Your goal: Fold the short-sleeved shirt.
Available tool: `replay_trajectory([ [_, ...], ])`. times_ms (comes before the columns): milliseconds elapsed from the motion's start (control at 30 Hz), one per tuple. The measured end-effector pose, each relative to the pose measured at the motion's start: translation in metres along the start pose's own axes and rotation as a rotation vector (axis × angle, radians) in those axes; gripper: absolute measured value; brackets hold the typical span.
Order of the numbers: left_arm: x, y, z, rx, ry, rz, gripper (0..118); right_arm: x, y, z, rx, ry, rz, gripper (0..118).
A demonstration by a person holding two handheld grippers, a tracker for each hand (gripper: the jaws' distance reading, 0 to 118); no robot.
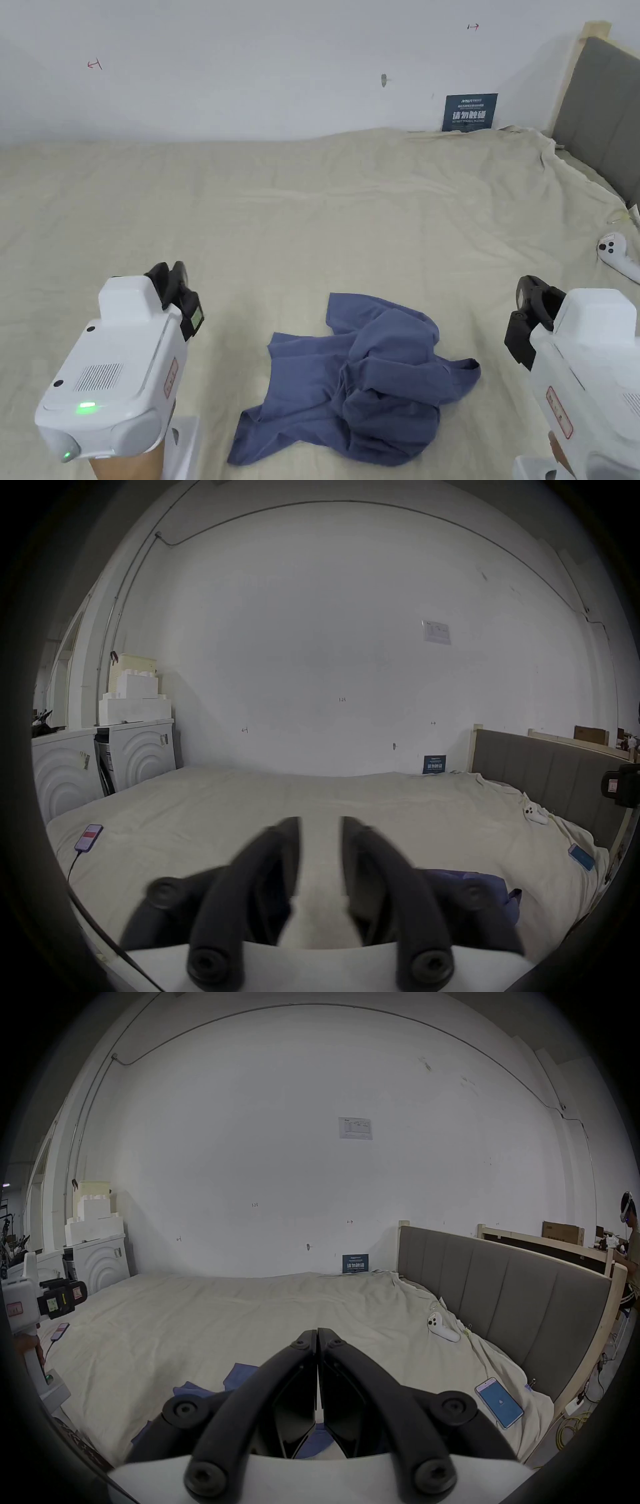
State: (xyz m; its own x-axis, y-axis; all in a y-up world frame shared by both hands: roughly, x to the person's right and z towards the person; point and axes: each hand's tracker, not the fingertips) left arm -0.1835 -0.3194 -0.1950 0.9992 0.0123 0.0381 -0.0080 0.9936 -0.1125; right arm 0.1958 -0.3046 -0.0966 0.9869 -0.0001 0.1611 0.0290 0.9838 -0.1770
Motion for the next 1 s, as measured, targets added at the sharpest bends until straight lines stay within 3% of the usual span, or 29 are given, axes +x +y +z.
replay_trajectory([
  [67,-0.002,-0.003,0.001,-0.001,-0.019,-0.015,0,0.0,0.0,0.0,0.002,0.0,0.002,0],
  [367,0.005,-0.01,-0.004,-0.042,-0.04,-0.051,0,0.0,-0.002,-0.006,0.006,0.0,-0.003,0],
  [633,0.01,-0.04,-0.039,-0.519,-0.147,0.024,0,-0.01,-0.002,-0.005,-0.013,0.001,-0.009,0],
  [933,0.024,-0.113,-0.053,-0.869,-0.161,0.065,0,-0.014,-0.009,-0.005,-0.045,0.003,-0.011,0],
  [1000,0.026,-0.127,-0.056,-0.935,-0.154,0.059,10,-0.008,-0.015,-0.01,-0.053,0.003,-0.014,0],
])
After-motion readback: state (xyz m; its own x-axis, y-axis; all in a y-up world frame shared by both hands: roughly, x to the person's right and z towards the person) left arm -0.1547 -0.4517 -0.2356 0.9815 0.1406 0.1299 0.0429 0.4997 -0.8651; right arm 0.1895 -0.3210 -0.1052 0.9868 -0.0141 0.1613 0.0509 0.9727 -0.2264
